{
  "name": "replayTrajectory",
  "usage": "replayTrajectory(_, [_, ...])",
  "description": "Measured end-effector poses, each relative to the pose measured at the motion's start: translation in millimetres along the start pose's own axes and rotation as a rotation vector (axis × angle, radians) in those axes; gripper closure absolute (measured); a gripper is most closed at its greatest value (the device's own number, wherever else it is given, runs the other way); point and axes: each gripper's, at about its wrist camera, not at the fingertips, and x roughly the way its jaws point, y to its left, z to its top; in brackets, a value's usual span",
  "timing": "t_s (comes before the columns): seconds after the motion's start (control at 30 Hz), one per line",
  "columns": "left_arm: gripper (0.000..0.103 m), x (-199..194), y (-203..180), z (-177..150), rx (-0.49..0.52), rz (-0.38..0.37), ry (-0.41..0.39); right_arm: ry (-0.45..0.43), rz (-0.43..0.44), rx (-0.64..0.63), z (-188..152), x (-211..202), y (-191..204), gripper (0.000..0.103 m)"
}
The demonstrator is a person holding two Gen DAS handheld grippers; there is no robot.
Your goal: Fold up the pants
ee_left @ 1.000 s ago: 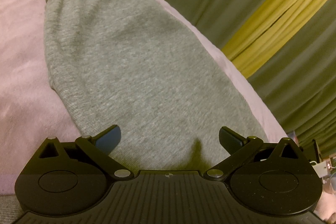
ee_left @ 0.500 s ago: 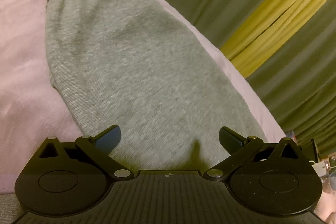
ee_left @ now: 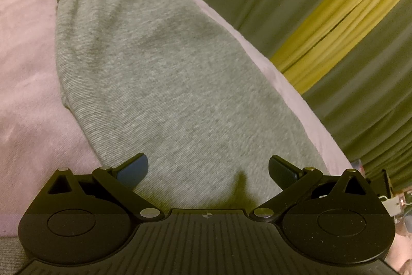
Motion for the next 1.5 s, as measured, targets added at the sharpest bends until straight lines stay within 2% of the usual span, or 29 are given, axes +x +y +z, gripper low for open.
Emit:
replayTrajectory(0.1, [0.0, 0, 0, 0, -0.001, 0.0, 0.0, -0.01, 0.02, -0.017, 0, 5, 4, 0.006])
replayTrajectory(0.17, [0.0, 0, 0, 0, 0.002, 0.001, 0.001, 0.015, 0.089, -0.014, 4, 13, 4, 0.011])
replayTrajectory(0.23, [0.0, 1, 0, 0, 0.005, 0.003, 0.003, 0.035, 0.091, -0.026, 1, 17, 10, 0.019])
replayTrajectory(0.27, [0.0, 1, 0, 0, 0.006, 0.004, 0.003, 0.032, 0.086, -0.041, 1, 18, 12, 0.032])
replayTrajectory(0.3, [0.0, 1, -1, 0, 0.007, 0.005, 0.003, 0.027, 0.08, -0.045, 1, 19, 13, 0.056])
replayTrajectory(0.37, [0.0, 1, 0, 0, 0.007, 0.004, 0.003, 0.045, 0.098, 0.011, 1, 27, 4, 0.081])
replayTrajectory(0.47, [0.0, 1, 0, -1, 0.006, 0.004, 0.003, 0.048, 0.115, 0.063, 0, 30, -2, 0.081])
replayTrajectory(0.7, [0.0, 1, 0, 0, 0.008, 0.005, 0.006, 0.059, 0.131, 0.083, 1, 34, -1, 0.068])
replayTrajectory(0.73, [0.0, 1, 0, 0, 0.007, 0.004, 0.005, 0.056, 0.116, 0.057, 1, 34, 4, 0.069])
replayTrajectory(0.8, [0.0, 0, 1, 0, 0.003, 0.002, 0.003, 0.052, 0.047, -0.016, 1, 35, 17, 0.087])
replayTrajectory(0.9, [0.0, -2, 1, -1, 0.0, -0.001, 0.001, 0.041, 0.005, -0.096, 1, 34, 39, 0.088])
replayTrajectory(1.0, [0.0, -5, 1, -1, 0.006, -0.004, -0.005, 0.01, 0.048, -0.158, 4, 19, 78, 0.089])
replayTrajectory(1.07, [0.0, -7, 1, -1, 0.01, -0.004, -0.012, -0.033, 0.139, -0.325, -6, -2, 138, 0.089])
replayTrajectory(1.17, [0.0, -10, 1, -1, 0.012, -0.006, -0.016, -0.035, 0.332, -0.599, -52, -32, 227, 0.089])
replayTrajectory(1.2, [0.0, -12, 1, -1, 0.01, -0.007, -0.018, -0.026, 0.411, -0.722, -82, -42, 257, 0.089])
replayTrajectory(1.27, [0.0, -16, 2, -1, 0.008, -0.015, -0.024, 0.034, 0.517, -0.866, -138, -50, 290, 0.088])
replayTrajectory(1.3, [0.0, -19, 3, -2, 0.008, -0.019, -0.027, 0.072, 0.541, -0.924, -163, -49, 299, 0.088])
replayTrajectory(1.33, [0.0, -21, 4, -1, 0.007, -0.025, -0.029, 0.119, 0.552, -0.988, -197, -44, 303, 0.088])
replayTrajectory(1.4, [0.0, -23, 6, -1, 0.002, -0.041, -0.027, 0.227, 0.507, -1.078, -256, -22, 301, 0.087])
replayTrajectory(1.5, [0.0, -21, 9, 1, -0.015, -0.051, -0.011, 0.458, 0.337, -1.153, -328, 30, 280, 0.087])
